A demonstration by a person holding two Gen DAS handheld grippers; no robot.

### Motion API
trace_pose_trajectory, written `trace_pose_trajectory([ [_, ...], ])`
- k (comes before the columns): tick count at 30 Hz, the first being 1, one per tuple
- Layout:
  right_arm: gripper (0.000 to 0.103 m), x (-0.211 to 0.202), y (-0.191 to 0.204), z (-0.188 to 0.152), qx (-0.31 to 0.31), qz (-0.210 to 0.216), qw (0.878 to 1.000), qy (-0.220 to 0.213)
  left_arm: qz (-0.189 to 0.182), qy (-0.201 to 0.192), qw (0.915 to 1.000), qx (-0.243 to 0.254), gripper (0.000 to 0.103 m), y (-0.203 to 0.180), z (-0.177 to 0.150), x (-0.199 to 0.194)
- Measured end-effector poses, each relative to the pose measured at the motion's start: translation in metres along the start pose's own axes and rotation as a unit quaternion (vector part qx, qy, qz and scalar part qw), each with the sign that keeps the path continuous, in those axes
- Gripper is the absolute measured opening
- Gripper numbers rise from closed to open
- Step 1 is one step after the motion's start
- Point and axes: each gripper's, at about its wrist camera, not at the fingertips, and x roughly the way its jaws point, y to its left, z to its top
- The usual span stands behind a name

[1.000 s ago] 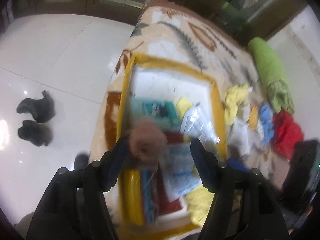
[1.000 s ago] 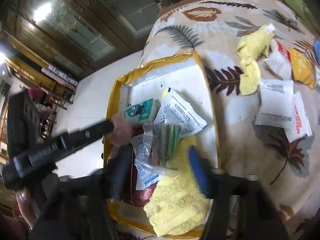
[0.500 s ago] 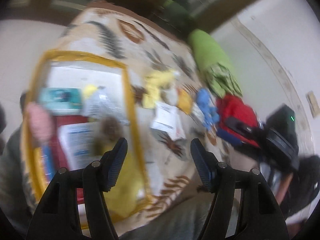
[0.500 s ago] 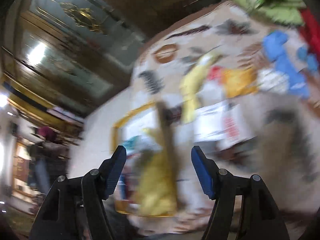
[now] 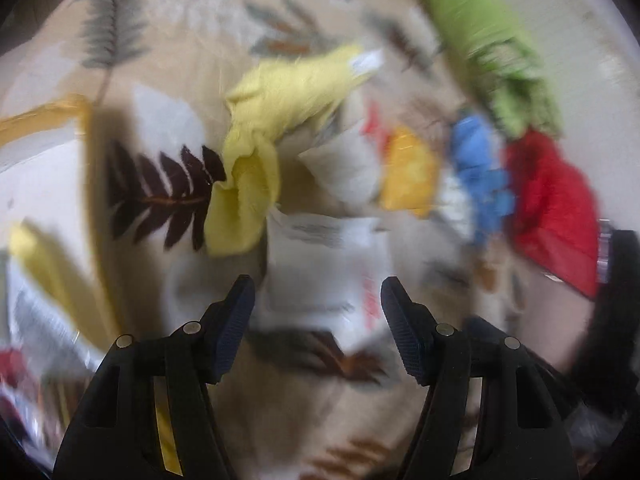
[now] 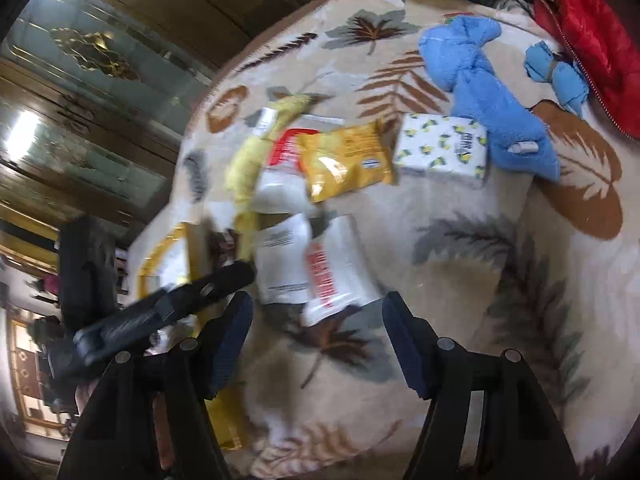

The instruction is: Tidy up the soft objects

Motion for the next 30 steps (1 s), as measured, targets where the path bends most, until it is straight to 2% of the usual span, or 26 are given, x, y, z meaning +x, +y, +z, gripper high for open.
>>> trace_pose_trajectory([
  [3, 0.068, 0.017, -0.006, 0.007, -0.001, -0.01, 1.0, 0.014, 0.029, -0.004, 0.9996, -0.002, 0.065, -0.001, 0.004, 0.014],
  [5, 0.068, 0.028, -0.007, 0.009, -0.003, -0.029, 0.999, 0.017, 0.054, -0.02, 0.9983, 0.007, 0.032, -0.007, 0.001, 0.011],
  [7, 0.067, 0.038, -0.008, 0.007, 0.001, -0.037, 0.999, 0.02, 0.029, -0.025, 0.9992, 0.012, 0.019, -0.007, 0.002, 0.009],
  [10, 0.066, 0.045, -0.006, 0.006, -0.009, -0.028, 0.999, 0.036, -0.035, -0.033, 0.9988, 0.004, 0.011, 0.002, -0.001, -0.005],
  [12, 0.066, 0.05, -0.002, 0.011, -0.022, -0.041, 0.998, 0.038, -0.06, -0.04, 0.9974, 0.006, 0.01, 0.01, -0.006, -0.02],
  [14, 0.064, 0.057, 0.002, 0.018, -0.027, -0.042, 0.998, 0.046, -0.106, -0.051, 0.9931, -0.004, 0.008, 0.026, -0.015, -0.042],
  [16, 0.056, 0.068, 0.006, 0.022, -0.027, -0.04, 0.997, 0.06, -0.128, -0.062, 0.9896, -0.02, 0.008, 0.043, -0.026, -0.064],
  [17, 0.051, 0.076, 0.009, 0.021, -0.031, -0.048, 0.996, 0.068, -0.154, -0.074, 0.9848, -0.029, 0.008, 0.057, -0.036, -0.081],
  [18, 0.044, 0.08, 0.014, 0.016, -0.041, -0.06, 0.994, 0.077, -0.164, -0.086, 0.9821, -0.033, 0.008, 0.063, -0.041, -0.093],
  [20, 0.041, 0.082, 0.032, 0.005, -0.104, -0.11, 0.986, 0.072, -0.175, -0.114, 0.9771, -0.037, 0.008, 0.074, -0.06, -0.119],
  [22, 0.024, 0.084, 0.043, -0.003, -0.125, -0.121, 0.981, 0.083, -0.188, -0.147, 0.97, -0.047, 0.008, 0.089, -0.082, -0.14],
  [25, 0.012, 0.082, 0.055, -0.009, -0.147, -0.136, 0.976, 0.085, -0.187, -0.196, 0.9602, -0.069, 0.008, 0.119, -0.11, -0.159],
  [27, 0.007, 0.08, 0.057, -0.011, -0.146, -0.132, 0.977, 0.085, -0.2, -0.198, 0.9541, -0.101, 0.008, 0.14, -0.124, -0.157],
  [30, 0.003, 0.063, 0.068, -0.009, -0.153, -0.112, 0.981, 0.05, -0.204, -0.199, 0.9499, -0.129, 0.008, 0.159, -0.137, -0.156],
])
